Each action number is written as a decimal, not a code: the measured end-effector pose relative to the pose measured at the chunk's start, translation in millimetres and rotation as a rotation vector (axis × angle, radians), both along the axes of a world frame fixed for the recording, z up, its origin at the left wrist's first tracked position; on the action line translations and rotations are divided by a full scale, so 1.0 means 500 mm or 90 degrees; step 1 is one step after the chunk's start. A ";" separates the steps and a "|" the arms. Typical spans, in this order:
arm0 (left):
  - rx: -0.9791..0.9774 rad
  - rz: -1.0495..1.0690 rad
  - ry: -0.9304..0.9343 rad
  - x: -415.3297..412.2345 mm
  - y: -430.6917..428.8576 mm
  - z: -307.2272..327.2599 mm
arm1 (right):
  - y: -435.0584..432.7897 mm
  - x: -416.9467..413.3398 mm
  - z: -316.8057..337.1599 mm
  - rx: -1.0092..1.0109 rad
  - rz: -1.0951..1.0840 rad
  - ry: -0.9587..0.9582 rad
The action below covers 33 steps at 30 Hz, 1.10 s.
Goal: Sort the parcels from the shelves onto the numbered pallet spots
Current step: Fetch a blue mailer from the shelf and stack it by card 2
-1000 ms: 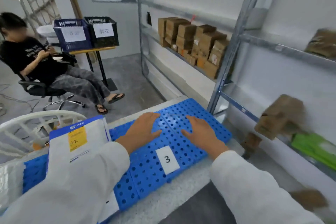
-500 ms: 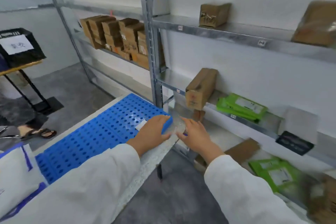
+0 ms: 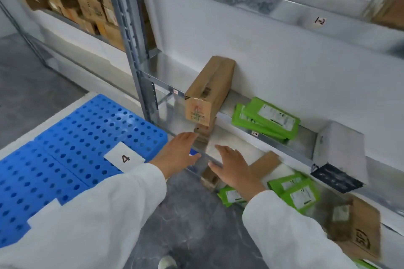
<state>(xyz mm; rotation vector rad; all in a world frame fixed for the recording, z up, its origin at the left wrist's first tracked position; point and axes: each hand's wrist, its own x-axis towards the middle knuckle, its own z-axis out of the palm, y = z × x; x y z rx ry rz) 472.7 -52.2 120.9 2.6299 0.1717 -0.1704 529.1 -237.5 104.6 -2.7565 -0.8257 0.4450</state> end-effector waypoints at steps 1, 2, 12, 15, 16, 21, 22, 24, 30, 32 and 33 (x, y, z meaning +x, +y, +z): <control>0.002 -0.001 0.000 0.020 0.002 -0.014 | 0.002 0.020 -0.013 -0.006 -0.001 0.002; -0.001 0.002 -0.003 0.037 0.003 -0.029 | 0.003 0.037 -0.027 -0.009 -0.002 0.007; -0.128 0.105 0.096 0.079 -0.040 -0.212 | -0.004 0.159 -0.186 0.017 0.004 0.144; -0.111 0.146 0.116 0.087 -0.056 -0.276 | -0.004 0.194 -0.242 0.032 0.024 0.159; -0.096 0.161 0.128 0.092 -0.060 -0.298 | -0.002 0.202 -0.263 0.039 0.027 0.169; -0.052 0.163 0.166 0.108 -0.094 -0.466 | -0.004 0.221 -0.422 0.104 0.013 0.230; -0.059 0.160 0.168 0.105 -0.106 -0.508 | -0.009 0.216 -0.463 0.113 0.007 0.237; -0.056 0.175 0.161 0.105 -0.116 -0.591 | -0.017 0.208 -0.554 0.120 0.001 0.256; -0.045 0.247 0.120 0.169 -0.039 -0.867 | 0.038 0.242 -0.850 0.109 -0.010 0.250; -0.040 0.255 0.093 0.210 -0.009 -0.967 | 0.084 0.273 -0.961 0.126 -0.002 0.243; -0.039 0.262 0.072 0.233 0.004 -1.014 | 0.108 0.290 -1.012 0.148 -0.002 0.245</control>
